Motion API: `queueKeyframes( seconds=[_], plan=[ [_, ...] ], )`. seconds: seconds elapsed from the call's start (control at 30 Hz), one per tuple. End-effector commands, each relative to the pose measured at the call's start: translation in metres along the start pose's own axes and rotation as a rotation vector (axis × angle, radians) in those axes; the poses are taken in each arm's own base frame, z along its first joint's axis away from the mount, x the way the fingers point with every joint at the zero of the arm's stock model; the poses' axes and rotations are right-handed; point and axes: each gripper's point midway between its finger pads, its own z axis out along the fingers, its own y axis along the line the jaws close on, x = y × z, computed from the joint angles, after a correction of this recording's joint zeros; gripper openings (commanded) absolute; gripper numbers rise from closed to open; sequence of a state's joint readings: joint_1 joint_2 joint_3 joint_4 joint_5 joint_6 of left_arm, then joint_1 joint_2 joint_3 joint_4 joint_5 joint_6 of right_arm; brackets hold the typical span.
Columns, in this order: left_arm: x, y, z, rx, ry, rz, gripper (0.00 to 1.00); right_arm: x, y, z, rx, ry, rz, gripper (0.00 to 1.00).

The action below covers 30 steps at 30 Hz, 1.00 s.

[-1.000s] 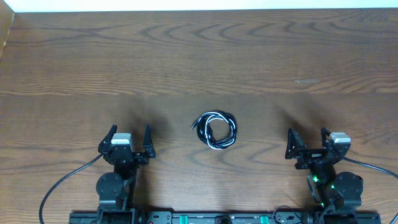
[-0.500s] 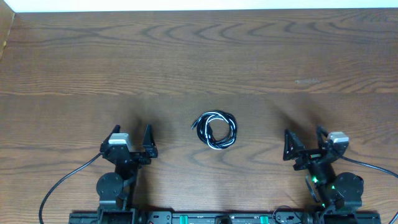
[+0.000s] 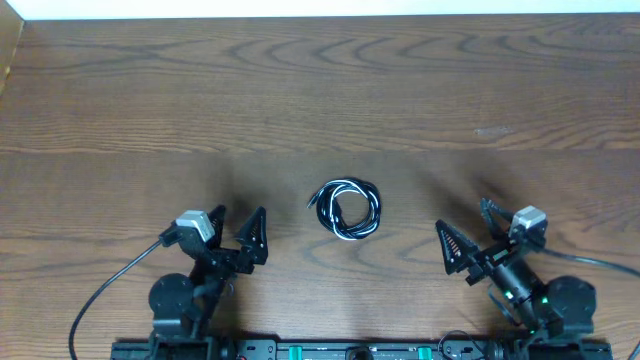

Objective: Untangle cables
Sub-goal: 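Reach the right gripper to the black-white cable coil and grasp it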

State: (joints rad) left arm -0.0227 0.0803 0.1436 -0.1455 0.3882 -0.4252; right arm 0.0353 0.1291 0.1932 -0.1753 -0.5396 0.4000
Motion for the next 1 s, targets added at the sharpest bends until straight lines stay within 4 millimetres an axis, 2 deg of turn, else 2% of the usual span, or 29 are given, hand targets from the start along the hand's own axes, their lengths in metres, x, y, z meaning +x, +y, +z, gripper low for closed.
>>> queueKeyframes(
  seconds=[0.0,0.13,0.23,0.33,0.47,0.63,0.83,0.9,0.97],
  plan=[
    [-0.03,-0.039,-0.008,0.096,0.037,-0.026,0.91,-0.025,0.032,0.001,-0.109,0.056,0.023,0.99],
    [-0.053,-0.059,-0.009,0.085,0.14,-0.048,0.91,-0.042,0.044,0.014,-0.137,0.18,0.051,0.99],
    [-0.058,-0.063,-0.007,0.041,0.247,-0.05,0.91,-0.039,0.043,0.025,-0.125,0.333,0.088,0.99],
    [-0.059,-0.061,-0.002,0.016,0.305,-0.045,0.91,-0.019,0.038,0.033,-0.095,0.508,0.102,0.99],
    [-0.049,-0.061,0.003,0.028,0.365,-0.088,0.91,0.022,0.024,0.039,0.006,0.747,0.139,0.99],
    [-0.028,-0.054,-0.002,0.027,0.458,0.002,0.91,0.068,0.037,0.048,-0.039,0.968,0.114,0.99],
    [0.003,-0.024,-0.015,-0.137,0.593,-0.036,0.91,0.104,0.039,0.063,0.005,1.066,-0.045,0.99],
    [0.007,-0.027,-0.018,-0.126,0.623,-0.055,0.91,0.107,0.048,0.073,-0.034,1.044,-0.094,0.99],
    [0.007,-0.041,-0.02,-0.052,0.635,-0.075,0.91,0.108,0.056,0.08,-0.065,1.024,-0.119,0.99]
  ],
)
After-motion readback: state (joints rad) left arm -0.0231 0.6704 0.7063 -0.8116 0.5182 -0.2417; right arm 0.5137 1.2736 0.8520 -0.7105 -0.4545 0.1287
